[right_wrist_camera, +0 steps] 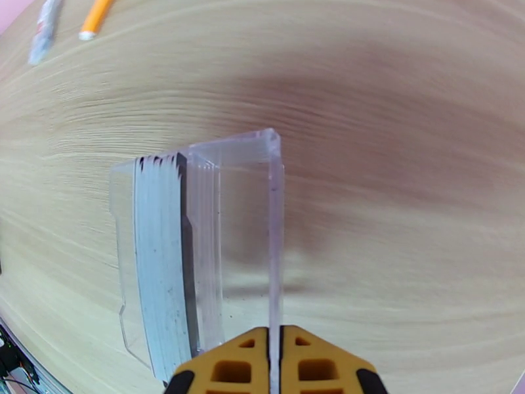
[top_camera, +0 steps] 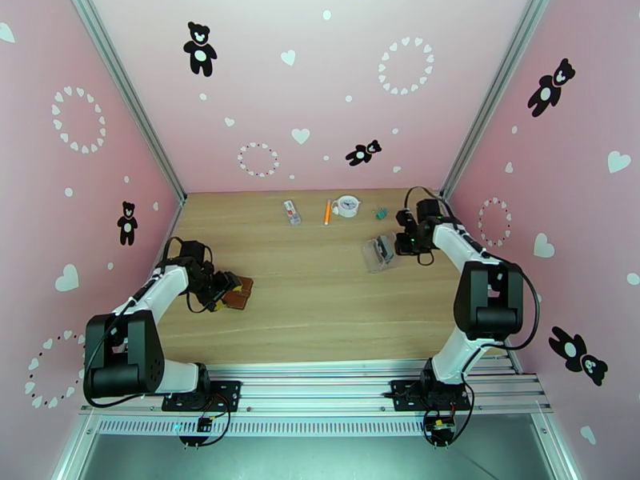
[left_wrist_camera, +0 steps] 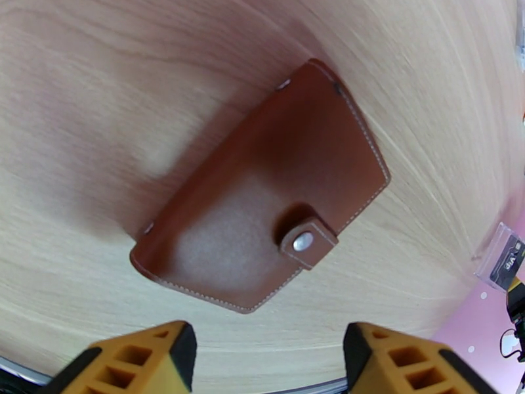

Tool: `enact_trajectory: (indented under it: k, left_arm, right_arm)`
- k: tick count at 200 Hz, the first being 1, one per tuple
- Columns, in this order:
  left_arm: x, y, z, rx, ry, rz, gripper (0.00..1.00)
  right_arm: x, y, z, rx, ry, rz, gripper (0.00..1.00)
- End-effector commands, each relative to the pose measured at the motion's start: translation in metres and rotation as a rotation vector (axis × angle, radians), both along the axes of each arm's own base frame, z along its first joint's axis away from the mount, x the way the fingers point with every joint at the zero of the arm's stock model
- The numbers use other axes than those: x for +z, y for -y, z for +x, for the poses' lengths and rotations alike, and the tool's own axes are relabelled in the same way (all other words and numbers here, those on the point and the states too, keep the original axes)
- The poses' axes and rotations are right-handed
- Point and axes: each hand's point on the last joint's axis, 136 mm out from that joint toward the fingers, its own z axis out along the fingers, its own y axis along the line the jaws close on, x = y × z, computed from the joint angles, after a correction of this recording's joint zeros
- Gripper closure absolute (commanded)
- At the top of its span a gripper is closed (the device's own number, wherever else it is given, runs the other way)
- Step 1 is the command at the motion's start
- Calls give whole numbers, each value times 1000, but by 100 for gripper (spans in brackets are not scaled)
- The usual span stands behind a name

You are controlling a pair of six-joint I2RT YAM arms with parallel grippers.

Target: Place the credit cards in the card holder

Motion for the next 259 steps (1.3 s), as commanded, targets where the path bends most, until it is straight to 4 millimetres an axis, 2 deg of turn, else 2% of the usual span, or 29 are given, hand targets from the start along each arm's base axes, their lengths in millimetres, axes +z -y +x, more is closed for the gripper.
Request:
enact_trajectory:
  k: [1,20,47,157,174,220,259]
  left_arm:
    - [2,2,1,-15,13,-15,36]
    - [2,2,0,-15,10,-14,36]
    - [2,3,0,-20,9,-16,35]
    - [15,8,4,-33,68,-10,25]
    - [16,3,8,-26,73,15,22]
    - [27,-10,30,-20,112,88,21]
    - [25,-14,36,-28,112,111,20]
  right_arm:
    - [20,12,3,14,75,19,100]
    - [17,34,6,-39,86,20,100]
    - [9,49,13,-71,88,29,100]
    - [-21,56,49,-57,14,91,100]
    - [-21,55,53,-87,3,117,95]
    - [-20,59,54,-134,-8,113,81]
    - [-13,59,50,-171,14,114,70]
